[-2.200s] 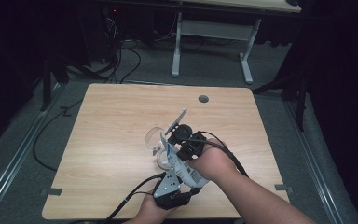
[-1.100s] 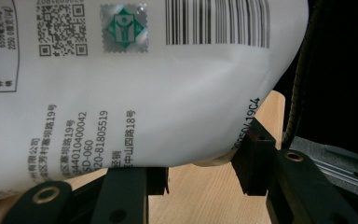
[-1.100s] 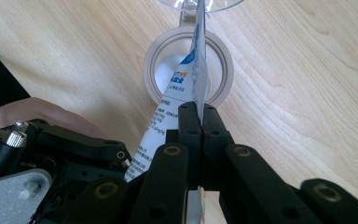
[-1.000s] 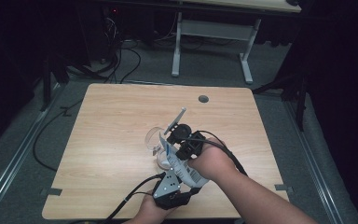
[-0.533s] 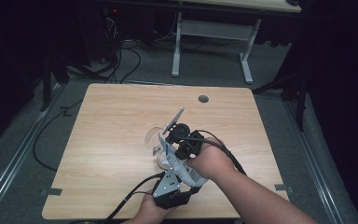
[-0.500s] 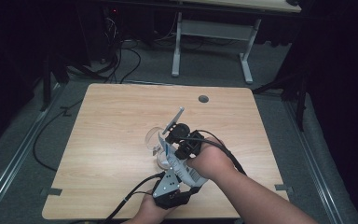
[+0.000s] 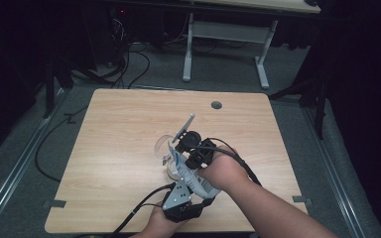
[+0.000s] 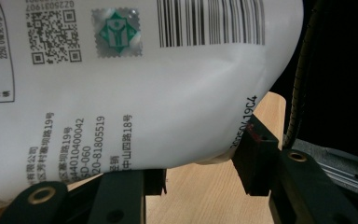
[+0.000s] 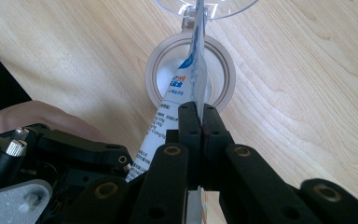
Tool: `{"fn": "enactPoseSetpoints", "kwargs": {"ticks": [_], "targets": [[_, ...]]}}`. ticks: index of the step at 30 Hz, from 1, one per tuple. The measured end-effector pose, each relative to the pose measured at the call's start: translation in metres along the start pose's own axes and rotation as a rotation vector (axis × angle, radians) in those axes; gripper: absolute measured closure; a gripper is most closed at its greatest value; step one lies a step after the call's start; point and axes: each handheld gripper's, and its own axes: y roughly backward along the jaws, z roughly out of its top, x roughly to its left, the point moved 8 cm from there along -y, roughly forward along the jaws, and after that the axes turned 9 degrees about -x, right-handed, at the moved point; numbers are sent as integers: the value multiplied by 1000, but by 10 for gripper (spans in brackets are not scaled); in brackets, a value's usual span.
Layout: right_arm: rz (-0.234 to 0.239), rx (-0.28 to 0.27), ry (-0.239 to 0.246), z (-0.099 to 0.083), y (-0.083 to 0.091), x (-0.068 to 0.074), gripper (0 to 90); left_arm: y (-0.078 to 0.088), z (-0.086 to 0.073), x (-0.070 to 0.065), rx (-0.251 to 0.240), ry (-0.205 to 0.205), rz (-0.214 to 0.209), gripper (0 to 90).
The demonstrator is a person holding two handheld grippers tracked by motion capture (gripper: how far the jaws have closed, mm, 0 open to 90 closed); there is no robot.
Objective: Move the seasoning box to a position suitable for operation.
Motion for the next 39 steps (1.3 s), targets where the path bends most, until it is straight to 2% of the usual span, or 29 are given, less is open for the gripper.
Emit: {"fn": "enactPoseSetpoints", "kwargs": {"ticks": [15, 18, 39], "targets": [[-3, 6, -2, 0, -1, 0, 898, 0, 1, -1, 0, -6, -7, 587], [-2, 6, -2, 0, -1, 0, 897, 0, 1, -2, -1, -25, -6, 582], [1, -6, 0, 1, 0, 0, 898, 0, 2, -1, -5, -11, -4, 594]]}}
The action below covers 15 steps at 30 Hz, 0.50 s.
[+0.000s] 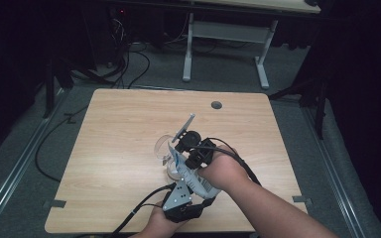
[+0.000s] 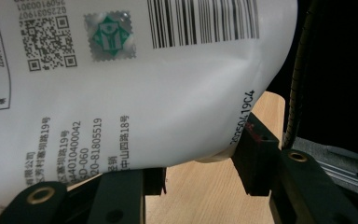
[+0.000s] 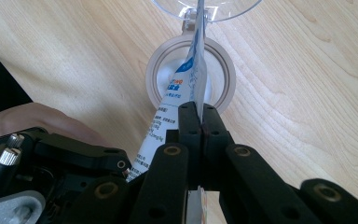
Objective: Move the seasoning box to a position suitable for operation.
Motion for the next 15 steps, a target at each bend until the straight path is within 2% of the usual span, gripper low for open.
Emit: {"fn": "enactPoseSetpoints", "kwargs": {"ticks": [15], "targets": [[-3, 4, 1, -1, 0, -1, 898, -1, 0, 0, -2, 7, -2, 597]]}}
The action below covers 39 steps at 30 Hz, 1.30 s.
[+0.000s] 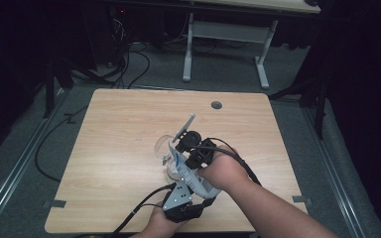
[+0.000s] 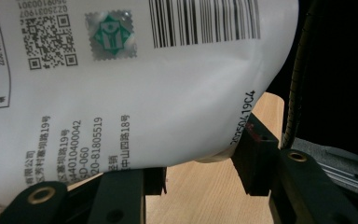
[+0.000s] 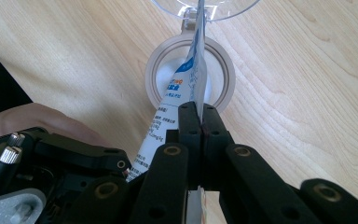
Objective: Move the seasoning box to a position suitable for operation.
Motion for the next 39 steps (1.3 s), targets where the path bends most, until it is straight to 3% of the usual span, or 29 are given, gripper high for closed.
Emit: {"fn": "enactPoseSetpoints", "kwargs": {"ticks": [39], "targets": [[-4, 3, -3, -1, 0, -1, 898, -1, 1, 0, -5, 20, -14, 598]]}}
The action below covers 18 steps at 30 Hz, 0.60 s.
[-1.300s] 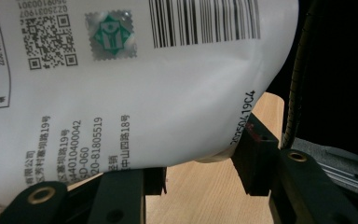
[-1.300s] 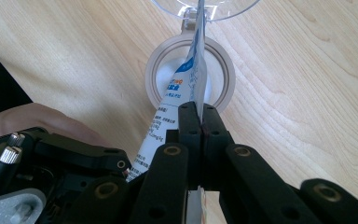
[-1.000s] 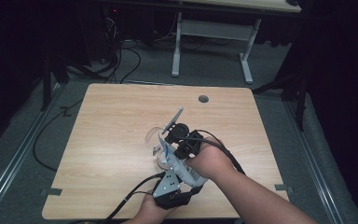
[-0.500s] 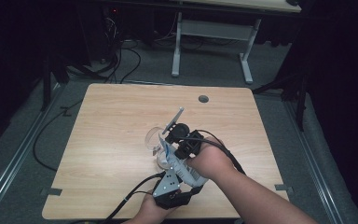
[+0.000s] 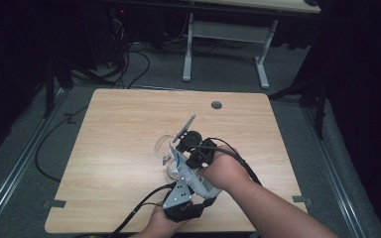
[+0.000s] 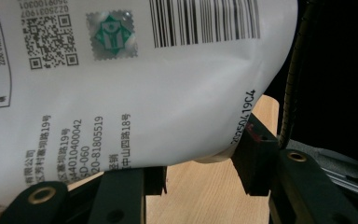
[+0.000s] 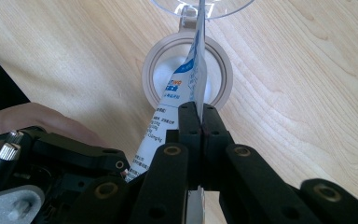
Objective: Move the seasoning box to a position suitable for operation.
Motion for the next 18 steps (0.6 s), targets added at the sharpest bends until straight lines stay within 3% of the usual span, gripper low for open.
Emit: {"fn": "enactPoseSetpoints", "kwargs": {"ticks": [18], "targets": [[-2, -4, 7, 2, -1, 1, 898, 1, 1, 1, -3, -2, 3, 594]]}}
